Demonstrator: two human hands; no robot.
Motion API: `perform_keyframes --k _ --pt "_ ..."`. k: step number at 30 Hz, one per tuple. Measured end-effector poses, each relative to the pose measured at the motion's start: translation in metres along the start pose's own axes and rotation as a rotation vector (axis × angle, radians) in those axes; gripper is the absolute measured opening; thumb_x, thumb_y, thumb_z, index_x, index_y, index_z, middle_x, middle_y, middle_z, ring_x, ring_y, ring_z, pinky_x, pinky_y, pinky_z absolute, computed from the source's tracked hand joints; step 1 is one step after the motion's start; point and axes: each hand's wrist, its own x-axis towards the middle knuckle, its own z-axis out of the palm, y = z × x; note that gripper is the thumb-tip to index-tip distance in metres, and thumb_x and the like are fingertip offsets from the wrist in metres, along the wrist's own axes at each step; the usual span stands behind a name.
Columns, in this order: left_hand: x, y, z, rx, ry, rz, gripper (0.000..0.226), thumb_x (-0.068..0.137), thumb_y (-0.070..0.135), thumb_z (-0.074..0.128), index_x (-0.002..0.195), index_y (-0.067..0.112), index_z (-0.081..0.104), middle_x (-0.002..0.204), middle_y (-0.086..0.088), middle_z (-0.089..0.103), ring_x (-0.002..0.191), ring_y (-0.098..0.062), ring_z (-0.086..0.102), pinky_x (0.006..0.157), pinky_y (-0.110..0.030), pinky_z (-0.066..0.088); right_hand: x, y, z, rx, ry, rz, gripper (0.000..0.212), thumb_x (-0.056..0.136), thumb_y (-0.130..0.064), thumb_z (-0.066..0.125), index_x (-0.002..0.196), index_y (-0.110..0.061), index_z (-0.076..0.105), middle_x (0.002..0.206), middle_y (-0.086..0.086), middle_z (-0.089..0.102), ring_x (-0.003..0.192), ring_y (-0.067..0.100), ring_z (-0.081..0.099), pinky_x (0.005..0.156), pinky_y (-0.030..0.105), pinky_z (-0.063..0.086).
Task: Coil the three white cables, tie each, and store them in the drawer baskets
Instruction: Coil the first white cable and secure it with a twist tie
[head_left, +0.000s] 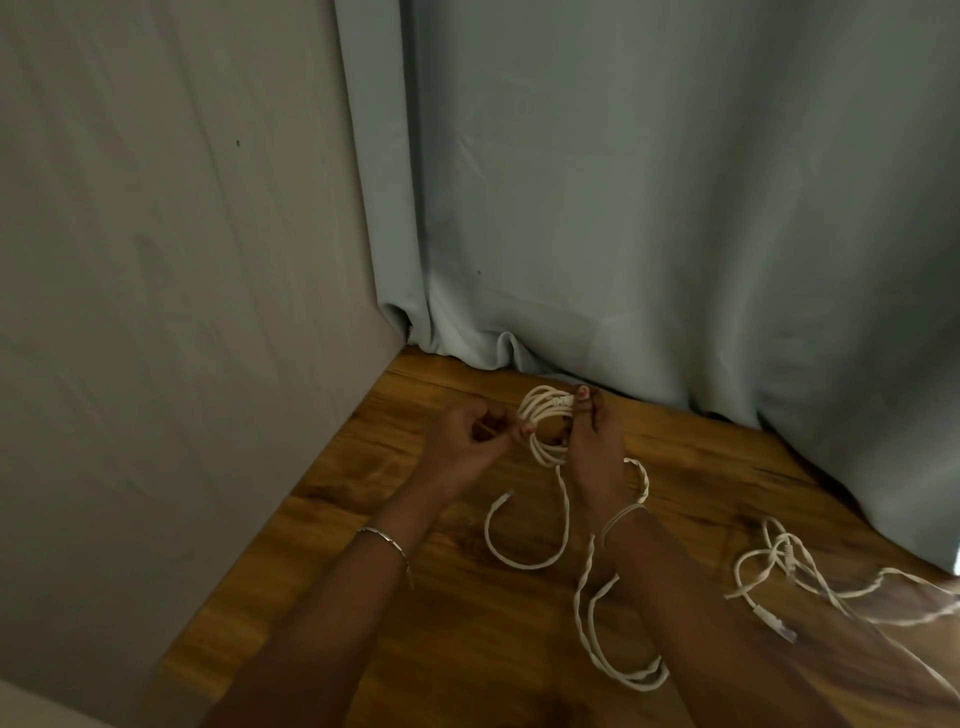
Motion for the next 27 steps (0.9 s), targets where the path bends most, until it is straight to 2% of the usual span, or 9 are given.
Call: perform_keyframes --k 3,6,11,14,16,20,23,25,27 --pt "-0.003 0.001 -0.002 -0.082 -0.057 -0.055 0.024 0.082 0.020 0.075 0.101 0.006 0.071 0.091 -0.001 0.070 0.076 -0.001 0.062 0.064 -0.014 0.049 0.002 -0.001 0.001 0.010 0.005 0.010 0.029 0.104 -0.025 0.037 0.102 -0.005 0.058 0.090 0.004 0.063 0.085 0.018 0.060 0.078 0.030 0.049" --pt "-0.003 0.002 -0.006 -0.076 -0.068 -0.065 0.018 0.082 0.019 0.074 0.098 0.012 0.070 0.090 0.004 0.069 0.079 0.000 0.062 0.065 -0.012 0.049 0.001 -0.002 0.001 0.005 -0.011 0.006 0.028 0.104 -0.025 0.038 0.100 -0.006 0.058 0.087 0.002 0.062 0.081 0.014 0.060 0.075 0.024 0.049" --pt "0.007 0.004 -0.017 0.217 -0.054 0.058 0.015 0.087 0.026 0.069 0.101 0.025 0.063 0.099 0.007 0.065 0.091 -0.010 0.061 0.074 -0.016 0.051 0.000 -0.003 0.004 -0.027 -0.027 -0.036 0.027 0.103 -0.025 0.040 0.086 -0.012 0.056 0.074 0.000 0.058 0.069 0.014 0.056 0.069 0.032 0.048" --pt "0.018 -0.006 -0.024 0.414 0.053 0.207 0.018 0.088 0.030 0.066 0.106 0.024 0.066 0.108 0.004 0.058 0.099 -0.015 0.057 0.085 -0.033 0.052 -0.001 -0.006 0.008 -0.045 -0.050 -0.034 0.026 0.103 -0.026 0.041 0.082 -0.021 0.055 0.080 0.009 0.062 0.078 0.032 0.062 0.075 0.044 0.051" --pt "0.020 -0.006 -0.023 0.469 0.129 0.280 0.019 0.088 0.027 0.066 0.107 0.023 0.067 0.110 0.002 0.052 0.103 -0.017 0.053 0.086 -0.032 0.048 -0.001 -0.008 0.010 -0.030 -0.068 -0.004 0.027 0.103 -0.027 0.041 0.084 -0.018 0.057 0.086 0.018 0.063 0.084 0.037 0.062 0.079 0.049 0.052" --pt "0.016 -0.004 -0.013 0.337 0.194 0.267 0.021 0.089 0.022 0.066 0.110 0.018 0.068 0.105 0.002 0.065 0.091 -0.008 0.060 0.078 -0.018 0.051 -0.001 -0.007 0.008 0.021 -0.103 0.043 0.034 0.103 -0.026 0.041 0.092 0.003 0.055 0.084 0.030 0.057 0.073 0.035 0.056 0.077 0.053 0.051" --pt "0.011 -0.006 -0.001 0.151 0.218 0.169 0.020 0.089 0.019 0.067 0.109 0.019 0.070 0.101 0.007 0.070 0.089 -0.001 0.064 0.074 -0.009 0.050 -0.003 -0.007 0.006 0.050 -0.127 0.042 0.032 0.103 -0.025 0.041 0.090 0.000 0.055 0.086 0.032 0.057 0.077 0.028 0.056 0.074 0.050 0.051" --pt "0.008 -0.007 0.008 0.100 0.239 0.099 0.022 0.090 0.017 0.066 0.111 0.015 0.070 0.103 0.006 0.070 0.087 0.004 0.063 0.075 -0.009 0.049 -0.004 -0.007 0.004 0.038 -0.127 0.046 0.026 0.103 -0.025 0.040 0.090 -0.012 0.057 0.091 0.020 0.063 0.084 0.029 0.062 0.082 0.047 0.051" --pt "0.004 -0.004 0.014 0.036 0.212 0.020 0.023 0.094 0.024 0.061 0.110 0.012 0.071 0.102 0.002 0.072 0.084 0.000 0.065 0.074 -0.014 0.051 -0.006 -0.005 0.003 0.019 -0.126 0.046 0.024 0.103 -0.026 0.040 0.092 -0.014 0.057 0.096 0.020 0.065 0.088 0.033 0.064 0.083 0.045 0.052"
